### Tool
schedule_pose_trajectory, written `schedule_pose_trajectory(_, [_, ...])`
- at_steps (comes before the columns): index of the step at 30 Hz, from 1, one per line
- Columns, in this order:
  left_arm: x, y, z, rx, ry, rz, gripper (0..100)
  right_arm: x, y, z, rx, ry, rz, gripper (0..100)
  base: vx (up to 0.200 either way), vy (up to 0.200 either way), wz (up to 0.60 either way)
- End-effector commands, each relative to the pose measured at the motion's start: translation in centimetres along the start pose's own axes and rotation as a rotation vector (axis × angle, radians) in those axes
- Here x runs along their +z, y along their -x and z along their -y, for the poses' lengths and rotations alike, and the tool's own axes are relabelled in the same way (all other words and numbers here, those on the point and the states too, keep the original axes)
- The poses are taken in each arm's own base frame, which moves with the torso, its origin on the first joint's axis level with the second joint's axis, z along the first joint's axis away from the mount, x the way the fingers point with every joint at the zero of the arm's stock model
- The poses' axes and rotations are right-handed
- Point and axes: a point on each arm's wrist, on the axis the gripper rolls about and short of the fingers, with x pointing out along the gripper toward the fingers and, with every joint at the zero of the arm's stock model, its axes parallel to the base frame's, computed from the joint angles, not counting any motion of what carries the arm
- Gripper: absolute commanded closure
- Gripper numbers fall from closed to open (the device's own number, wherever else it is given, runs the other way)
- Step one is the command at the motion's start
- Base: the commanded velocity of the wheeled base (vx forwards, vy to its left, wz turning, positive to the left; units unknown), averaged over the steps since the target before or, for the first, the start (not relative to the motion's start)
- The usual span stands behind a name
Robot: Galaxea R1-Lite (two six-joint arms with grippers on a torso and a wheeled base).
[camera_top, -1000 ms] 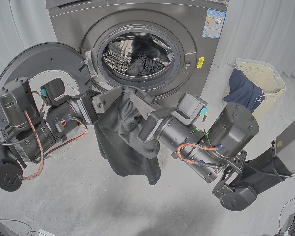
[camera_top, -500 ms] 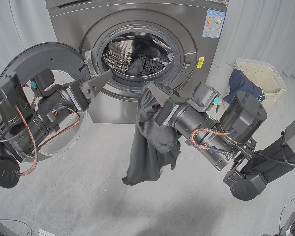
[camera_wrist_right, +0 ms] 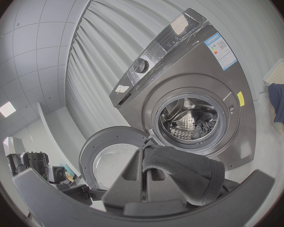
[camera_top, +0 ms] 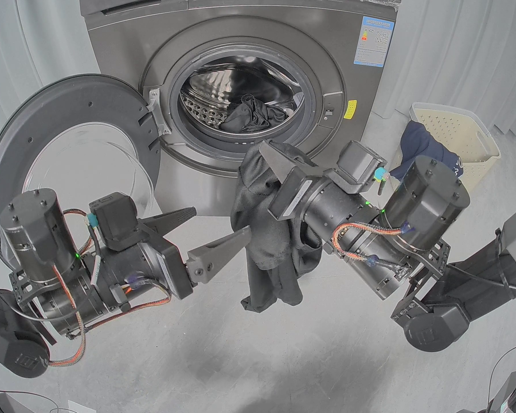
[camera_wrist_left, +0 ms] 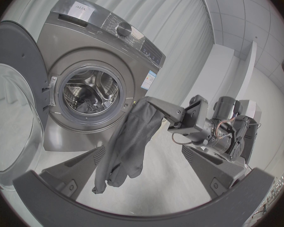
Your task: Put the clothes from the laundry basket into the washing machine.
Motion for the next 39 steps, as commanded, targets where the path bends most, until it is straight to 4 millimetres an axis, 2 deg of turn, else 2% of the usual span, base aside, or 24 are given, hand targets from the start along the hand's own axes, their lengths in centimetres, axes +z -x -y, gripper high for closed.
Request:
schedule_pose_trajectory(1, [-1.1,-1.2,-0.2,0.0,-0.016,-0.044,0,0.0,0.1,-0.1,0.003,-0.001,0.0,100,0.0,0.0,0.0])
schedule_pose_trajectory(19, [-1.5,-6.3,-2.4,0.053,-0.044,0.011,0,-0.5,0.3,-1.3,0.031,-0.013,-0.018,100,0.0,0.0,0.0])
schedule_pose_trajectory(20, [-1.4,-6.4,-2.5,0.055,-0.045,0.014,100,-0.5,0.3,-1.3,0.031,-0.013,-0.018,100,0.0,0.0,0.0])
schedule_pose_trajectory(27, [-0.6,-7.8,-3.0,0.084,-0.05,0.077,100,-0.7,0.5,-1.2,0.03,-0.014,-0.023,100,0.0,0.0,0.0])
schedule_pose_trajectory(34, [0.0,-7.4,-2.7,0.078,-0.055,0.111,100,-1.4,1.0,-1.1,0.03,-0.011,-0.051,100,0.0,0.0,0.0])
schedule_pose_trajectory(35, [0.1,-7.3,-2.7,0.076,-0.056,0.114,100,-1.4,1.0,-1.1,0.034,-0.012,-0.053,0,0.0,0.0,0.0])
schedule_pose_trajectory(37, [0.6,-7.0,-2.7,0.079,-0.058,0.131,100,-1.7,1.4,-1.5,0.051,-0.018,-0.067,0,0.0,0.0,0.0])
schedule_pose_trajectory(39, [1.1,-6.9,-2.6,0.079,-0.061,0.148,100,-2.3,2.7,-1.7,0.07,-0.014,-0.117,0,0.0,0.0,0.0])
